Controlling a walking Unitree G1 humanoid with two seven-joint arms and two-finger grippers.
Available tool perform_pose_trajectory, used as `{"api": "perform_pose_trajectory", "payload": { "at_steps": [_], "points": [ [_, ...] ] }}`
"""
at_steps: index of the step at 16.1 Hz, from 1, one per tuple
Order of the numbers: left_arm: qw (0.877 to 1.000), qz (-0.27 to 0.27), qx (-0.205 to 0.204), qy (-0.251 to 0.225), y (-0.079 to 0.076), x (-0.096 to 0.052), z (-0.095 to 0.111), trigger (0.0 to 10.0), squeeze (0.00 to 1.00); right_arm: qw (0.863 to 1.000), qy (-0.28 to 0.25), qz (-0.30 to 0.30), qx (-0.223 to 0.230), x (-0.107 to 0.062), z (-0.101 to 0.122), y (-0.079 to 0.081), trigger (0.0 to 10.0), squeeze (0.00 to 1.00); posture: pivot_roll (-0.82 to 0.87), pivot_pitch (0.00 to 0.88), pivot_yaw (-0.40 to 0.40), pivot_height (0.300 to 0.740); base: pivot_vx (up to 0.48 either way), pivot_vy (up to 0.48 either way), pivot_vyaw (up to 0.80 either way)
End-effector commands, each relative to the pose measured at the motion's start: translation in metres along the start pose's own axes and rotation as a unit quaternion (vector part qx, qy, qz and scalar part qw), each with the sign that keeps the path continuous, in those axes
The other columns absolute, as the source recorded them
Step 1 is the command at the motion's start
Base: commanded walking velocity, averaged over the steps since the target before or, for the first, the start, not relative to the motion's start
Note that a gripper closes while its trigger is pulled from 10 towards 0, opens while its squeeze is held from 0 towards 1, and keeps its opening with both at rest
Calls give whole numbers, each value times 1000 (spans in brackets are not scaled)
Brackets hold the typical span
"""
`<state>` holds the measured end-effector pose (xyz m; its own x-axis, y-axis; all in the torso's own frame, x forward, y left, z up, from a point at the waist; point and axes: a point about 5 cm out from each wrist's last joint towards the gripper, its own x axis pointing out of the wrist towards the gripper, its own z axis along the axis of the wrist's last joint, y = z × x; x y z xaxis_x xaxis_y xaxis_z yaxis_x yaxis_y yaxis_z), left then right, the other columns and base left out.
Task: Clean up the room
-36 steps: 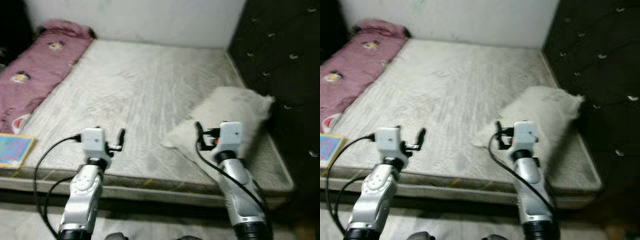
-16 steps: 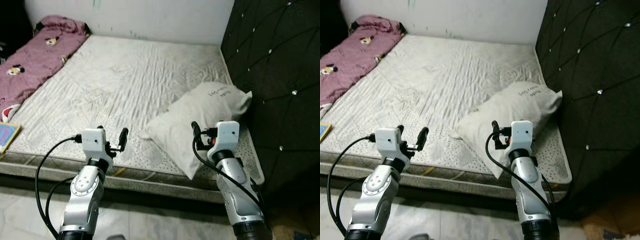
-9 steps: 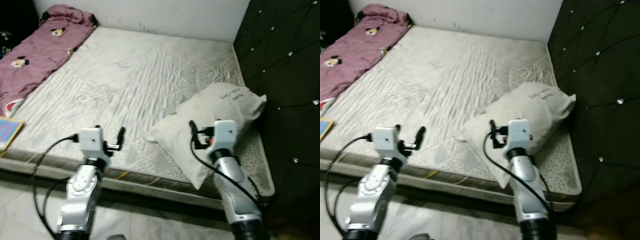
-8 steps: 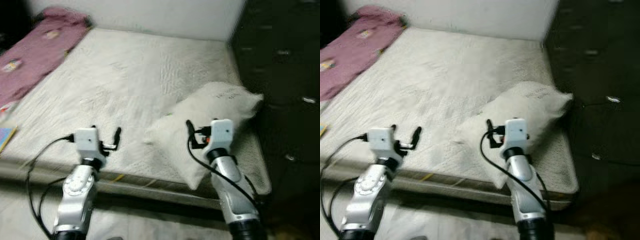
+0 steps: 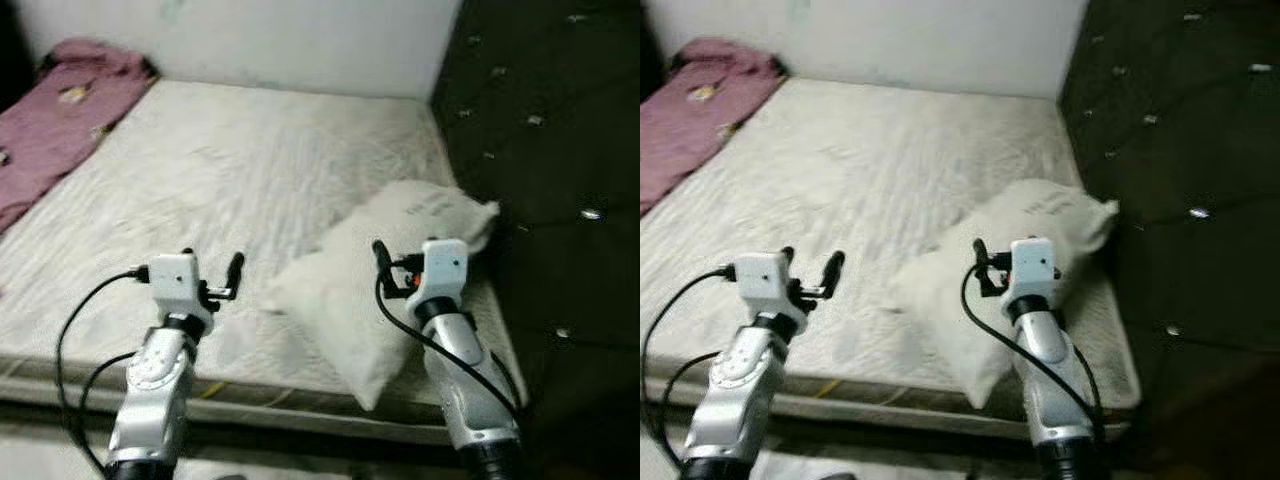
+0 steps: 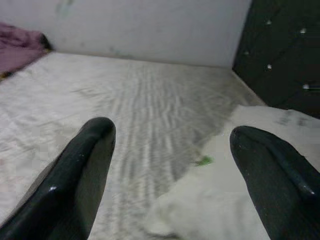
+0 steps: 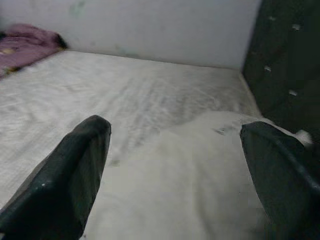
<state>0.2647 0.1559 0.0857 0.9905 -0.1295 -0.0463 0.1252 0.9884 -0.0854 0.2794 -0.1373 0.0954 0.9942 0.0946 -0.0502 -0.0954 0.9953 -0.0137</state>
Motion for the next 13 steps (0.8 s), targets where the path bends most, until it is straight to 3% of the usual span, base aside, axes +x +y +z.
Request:
{"api": "perform_pose_trajectory", "payload": {
  "at_steps": [1, 6, 13],
  "points": [
    [1000, 7, 8, 5, 1, 0, -1, 10000, 0, 1000, -8, -7, 0, 2, 5, -3, 10000, 0, 22, 0, -16, 740, 0, 0, 0],
    [1000, -1, 9, 3, -2, 1, 0, 10000, 0, 1000, -6, -7, -2, 2, 5, -3, 10000, 0, 23, 0, -20, 740, 0, -59, 0],
    [1000, -1, 5, 3, -2, 1, 0, 10000, 0, 1000, -3, -7, -4, 3, 4, -4, 10000, 0, 25, 0, -23, 740, 0, -480, 0]
  ]
}}
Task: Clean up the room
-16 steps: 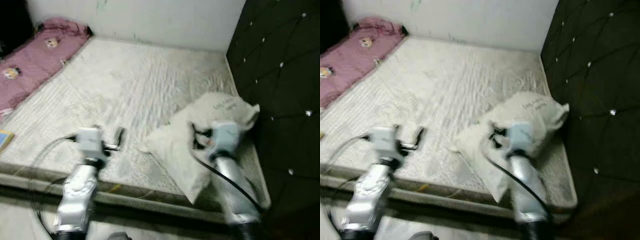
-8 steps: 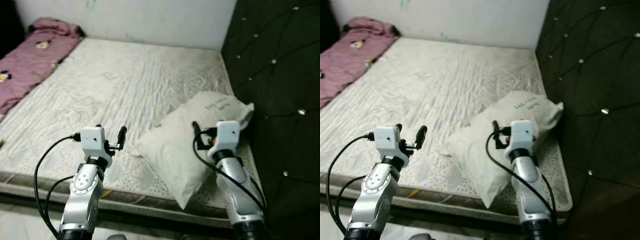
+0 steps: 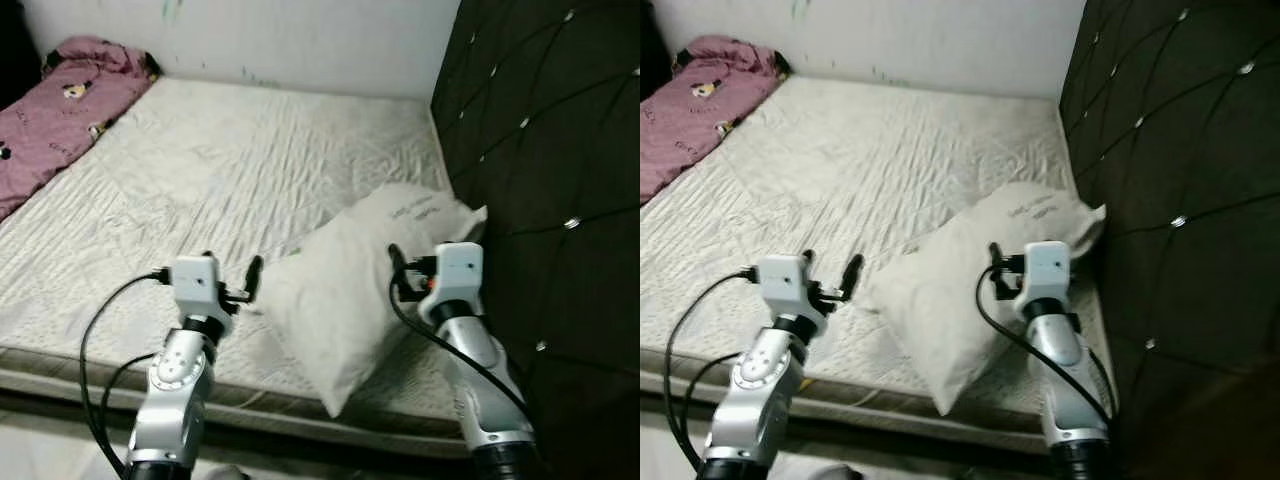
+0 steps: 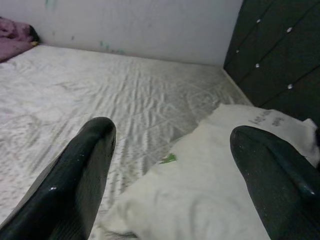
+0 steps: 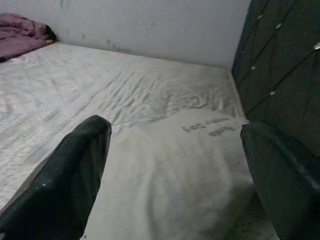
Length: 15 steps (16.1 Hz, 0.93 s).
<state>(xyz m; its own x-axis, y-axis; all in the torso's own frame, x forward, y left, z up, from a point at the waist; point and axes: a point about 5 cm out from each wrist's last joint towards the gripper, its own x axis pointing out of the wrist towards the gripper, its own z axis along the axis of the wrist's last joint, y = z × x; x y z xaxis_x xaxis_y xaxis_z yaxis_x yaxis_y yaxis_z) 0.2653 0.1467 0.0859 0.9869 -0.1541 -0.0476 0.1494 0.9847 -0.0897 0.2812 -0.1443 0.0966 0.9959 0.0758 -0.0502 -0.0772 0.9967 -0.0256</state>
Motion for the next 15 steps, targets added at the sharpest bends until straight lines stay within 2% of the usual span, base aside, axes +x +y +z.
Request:
{"api": "perform_pose_trajectory", "payload": {
  "at_steps": [1, 2, 6, 8, 12, 15],
  "points": [
    [1000, 12, 7, 1, 7, -1, 1, 10000, 0, 1000, -3, 2, 2, 2, 3, 3, 10000, 0, 25, 0, -23, 740, 0, -480, 0],
    [1000, 11, 8, 1, 7, -1, 1, 10000, 0, 1000, -3, 2, 2, 2, 2, 3, 10000, 0, 25, 0, -23, 740, 0, -480, 0],
    [1000, 31, 0, 5, 12, 0, -1, 10000, 0, 1000, -4, 2, 1, 3, 2, 3, 10000, 0, 26, 0, -22, 740, 0, 0, 0],
    [999, 38, 10, -2, 15, 0, 0, 10000, 0, 1000, -4, 2, 1, 3, 2, 3, 10000, 0, 26, 0, -21, 740, 0, 0, 0],
    [999, 46, 24, -7, 18, 0, 2, 10000, 0, 1000, -5, 0, 2, 3, 3, 3, 10000, 0, 25, 0, -20, 740, 0, 0, -767],
    [999, 41, 19, -8, 17, 0, 2, 10000, 0, 1000, -5, 0, 2, 4, 3, 3, 10000, 0, 25, 0, -20, 740, 0, 0, 0]
  ]
}}
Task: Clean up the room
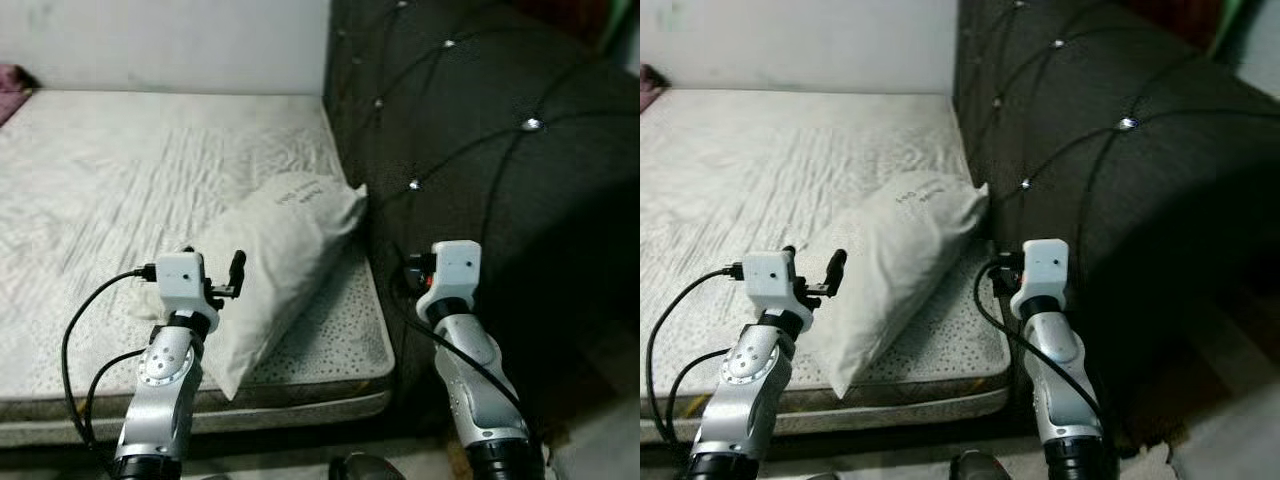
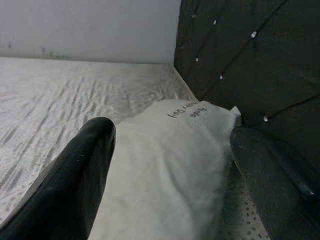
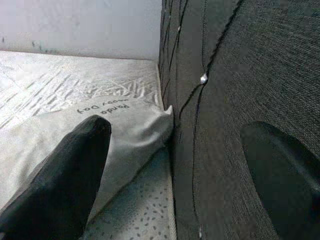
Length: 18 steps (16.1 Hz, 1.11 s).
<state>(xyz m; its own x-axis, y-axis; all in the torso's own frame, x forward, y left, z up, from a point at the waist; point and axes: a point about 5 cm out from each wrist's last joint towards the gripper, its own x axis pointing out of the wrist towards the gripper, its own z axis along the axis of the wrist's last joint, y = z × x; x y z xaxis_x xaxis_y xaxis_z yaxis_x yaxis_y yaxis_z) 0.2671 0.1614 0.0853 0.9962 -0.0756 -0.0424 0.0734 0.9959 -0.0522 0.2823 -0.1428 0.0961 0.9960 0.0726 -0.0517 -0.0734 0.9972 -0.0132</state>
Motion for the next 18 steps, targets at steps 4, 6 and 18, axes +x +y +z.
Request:
{"api": "perform_pose_trajectory", "payload": {
  "at_steps": [4, 6, 18],
  "points": [
    [1000, 2, -13, 1, 2, 1, 0, 10000, 0, 1000, -6, 2, -4, 2, 4, 2, 10000, 0, 22, 0, -18, 740, 0, 0, 0],
    [1000, -2, -12, 1, 1, 1, 0, 10000, 0, 1000, -5, 2, -3, 1, 3, 2, 10000, 0, 22, 0, -17, 740, 0, 0, 0],
    [998, 57, -9, 18, 15, 1, -1, 10000, 0, 1000, -2, 4, -3, 2, 2, 1, 10000, 0, 25, 0, -19, 740, 0, 320, 0]
  ]
}}
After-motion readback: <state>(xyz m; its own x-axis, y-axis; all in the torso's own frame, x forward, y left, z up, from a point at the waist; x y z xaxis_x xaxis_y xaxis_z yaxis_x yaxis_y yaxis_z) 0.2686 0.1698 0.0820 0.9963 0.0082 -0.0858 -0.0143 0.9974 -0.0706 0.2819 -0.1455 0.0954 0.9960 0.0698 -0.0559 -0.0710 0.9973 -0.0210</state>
